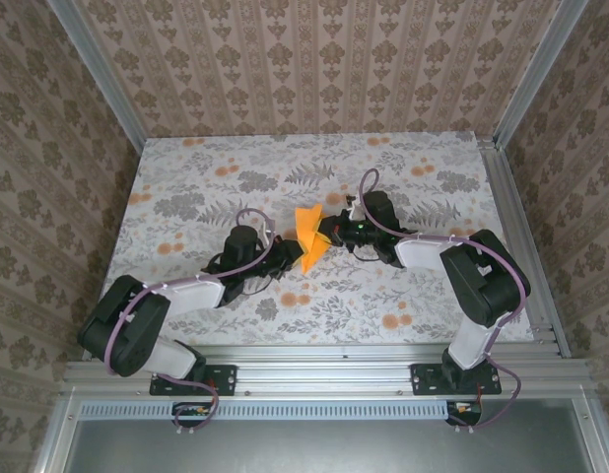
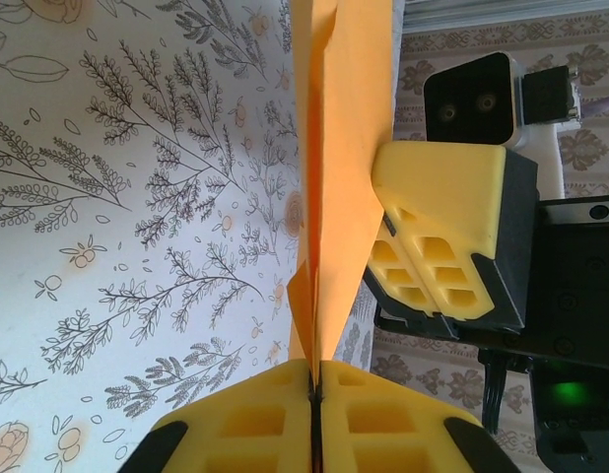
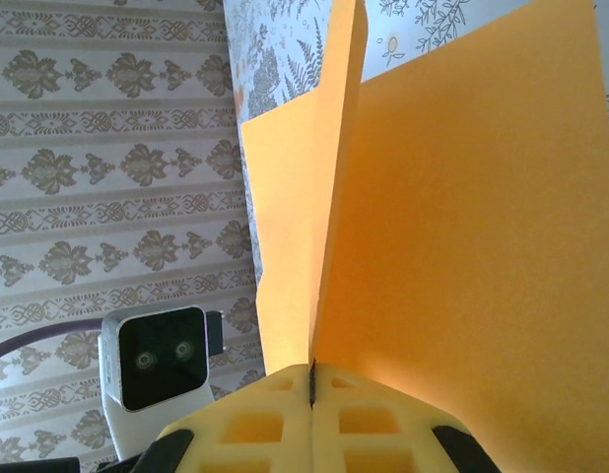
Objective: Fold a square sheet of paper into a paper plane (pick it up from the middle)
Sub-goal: Turn over the paper at the center of the table.
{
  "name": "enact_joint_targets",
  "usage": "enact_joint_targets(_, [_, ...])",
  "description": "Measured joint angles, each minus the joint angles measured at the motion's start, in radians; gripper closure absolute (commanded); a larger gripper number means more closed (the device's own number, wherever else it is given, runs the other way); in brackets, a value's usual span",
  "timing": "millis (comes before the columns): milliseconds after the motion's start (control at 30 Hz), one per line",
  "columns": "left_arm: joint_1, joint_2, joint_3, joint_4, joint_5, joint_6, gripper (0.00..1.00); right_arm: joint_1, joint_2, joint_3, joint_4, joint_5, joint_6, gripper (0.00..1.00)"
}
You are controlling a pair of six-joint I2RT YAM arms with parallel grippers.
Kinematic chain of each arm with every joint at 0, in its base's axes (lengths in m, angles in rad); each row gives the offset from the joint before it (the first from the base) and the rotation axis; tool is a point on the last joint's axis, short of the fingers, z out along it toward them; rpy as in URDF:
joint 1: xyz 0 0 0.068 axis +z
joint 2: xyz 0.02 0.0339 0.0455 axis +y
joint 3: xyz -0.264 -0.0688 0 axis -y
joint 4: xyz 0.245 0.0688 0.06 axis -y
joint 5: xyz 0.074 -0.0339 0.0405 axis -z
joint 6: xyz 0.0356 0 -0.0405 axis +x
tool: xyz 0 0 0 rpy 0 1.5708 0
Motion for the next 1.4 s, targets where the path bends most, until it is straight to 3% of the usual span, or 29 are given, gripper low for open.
enact_joint_targets(200, [0.043, -0.045, 0.014, -0.107, 0.011, 0.066, 0.95, -0.008, -0.001, 0.0, -0.04, 0.004, -0.035, 0.65])
enact_joint_targets(367, [0.069, -0.157, 0.153, -0.476, -0.055, 0.294, 0.95, -0.044, -0.044, 0.0, -0.15, 0.023, -0.102, 0.55])
enact_joint_targets(467, [0.066, -0.217, 0.294, -0.727, -0.166, 0.482, 0.95, -0.071, -0.095, 0.0, -0.218, 0.031, -0.156, 0.49])
enact_joint_targets(633, [-0.01, -0.222, 0.485, -1.069, -0.495, 0.747, 0.94, -0.112, -0.159, 0.0, -0.334, 0.047, -0.246, 0.46])
enact_joint_targets(833, [-0.166, -0.079, 0.56, -1.316, -0.877, 0.887, 0.92, -0.172, -0.212, 0.0, -0.46, 0.054, -0.325, 0.44])
enact_joint_targets(1000, [-0.299, 0.098, 0.634, -1.421, -1.069, 0.909, 0.9, -0.23, -0.274, 0.0, -0.536, 0.053, -0.377, 0.41])
enact_joint_targets(1133, [-0.412, 0.27, 0.73, -1.445, -1.146, 0.909, 0.88, -0.276, -0.309, 0.0, -0.583, 0.051, -0.409, 0.4])
enact_joint_targets(1400, [-0.553, 0.504, 0.838, -1.435, -1.154, 0.906, 0.79, -0.359, -0.354, -0.002, -0.653, 0.032, -0.455, 0.39])
